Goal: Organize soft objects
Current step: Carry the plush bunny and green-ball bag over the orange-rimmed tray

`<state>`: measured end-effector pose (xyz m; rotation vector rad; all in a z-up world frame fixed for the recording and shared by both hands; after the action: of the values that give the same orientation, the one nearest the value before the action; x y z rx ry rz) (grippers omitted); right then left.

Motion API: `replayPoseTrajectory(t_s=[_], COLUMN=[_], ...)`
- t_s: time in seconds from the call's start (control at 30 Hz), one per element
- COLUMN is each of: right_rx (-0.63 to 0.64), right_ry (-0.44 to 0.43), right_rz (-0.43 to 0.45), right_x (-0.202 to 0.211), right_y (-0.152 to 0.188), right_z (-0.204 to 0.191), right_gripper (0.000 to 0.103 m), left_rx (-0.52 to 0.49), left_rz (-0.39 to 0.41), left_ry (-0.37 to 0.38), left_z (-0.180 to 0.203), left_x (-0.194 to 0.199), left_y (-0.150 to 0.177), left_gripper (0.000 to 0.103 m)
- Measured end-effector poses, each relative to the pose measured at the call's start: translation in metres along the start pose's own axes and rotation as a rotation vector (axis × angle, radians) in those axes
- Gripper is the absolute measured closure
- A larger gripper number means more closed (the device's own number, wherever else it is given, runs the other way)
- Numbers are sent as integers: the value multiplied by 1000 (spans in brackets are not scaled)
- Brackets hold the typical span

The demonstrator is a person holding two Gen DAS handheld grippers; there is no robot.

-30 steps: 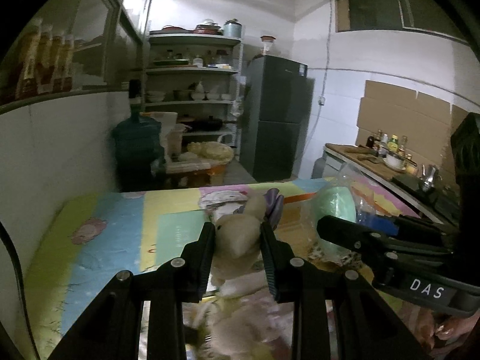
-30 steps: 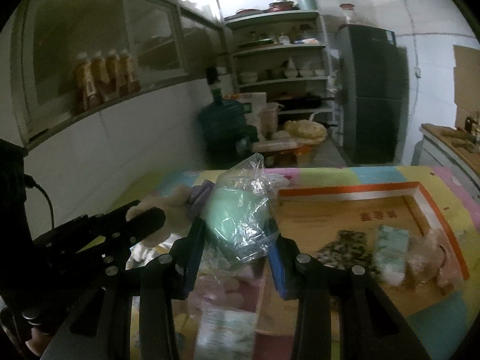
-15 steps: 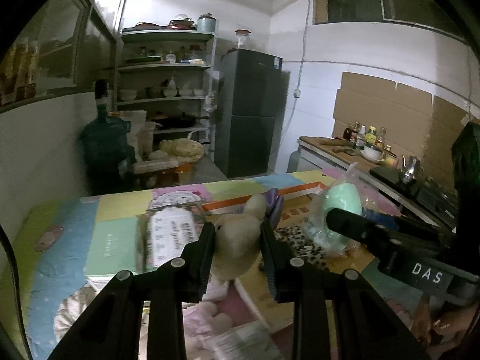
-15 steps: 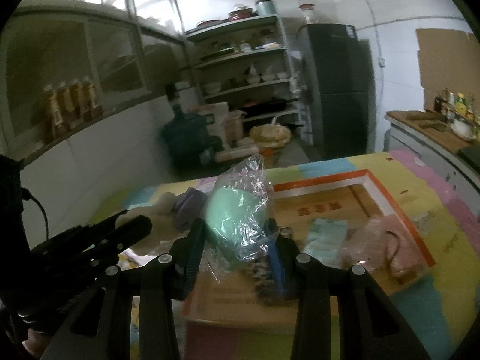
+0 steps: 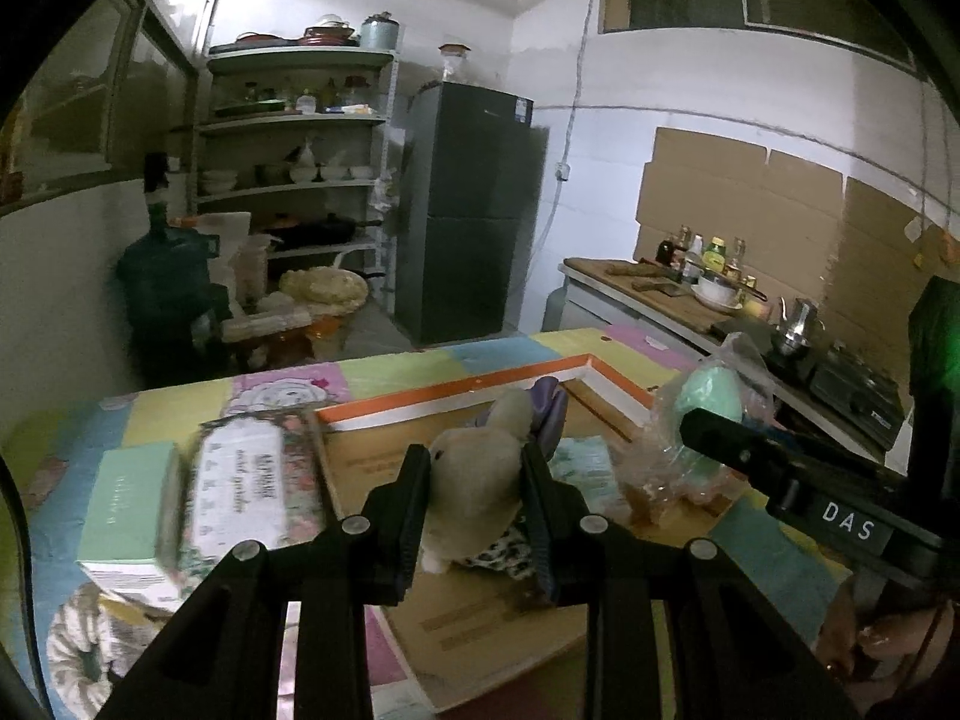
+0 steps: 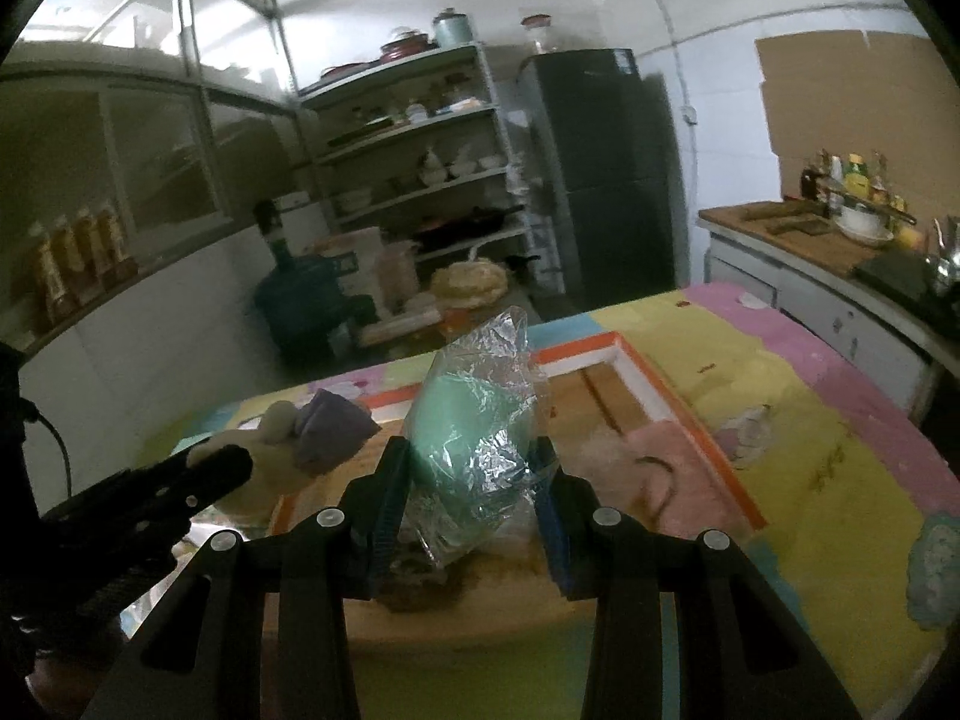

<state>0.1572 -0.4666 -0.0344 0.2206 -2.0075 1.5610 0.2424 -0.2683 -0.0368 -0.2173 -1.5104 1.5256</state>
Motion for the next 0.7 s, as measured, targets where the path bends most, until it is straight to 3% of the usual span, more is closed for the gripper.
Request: replayPoseTrajectory(t_s=[0.7], right_rx=[-56], right_ry=[57], right_rz=[-41], right_x=[-34], right_y=[4], right_z=[63], right_gripper=[62], left_rx=[-20], left_rz=[-70], left_ry=[33], left_z=[33], left_x=[-65], left_y=[5], left_gripper=[72])
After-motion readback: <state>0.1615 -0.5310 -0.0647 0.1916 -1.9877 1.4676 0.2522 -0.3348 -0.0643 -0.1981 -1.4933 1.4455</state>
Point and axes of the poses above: each gripper's, at about its wrist camera, not at the fingertips, and x roughly against the way its jaws point, z to its right, y to its underside, the point moved 10 cm from there along -x, roughly the way its jaws point, and after that the axes turned 13 degrees about y, right-handed, at the moved point
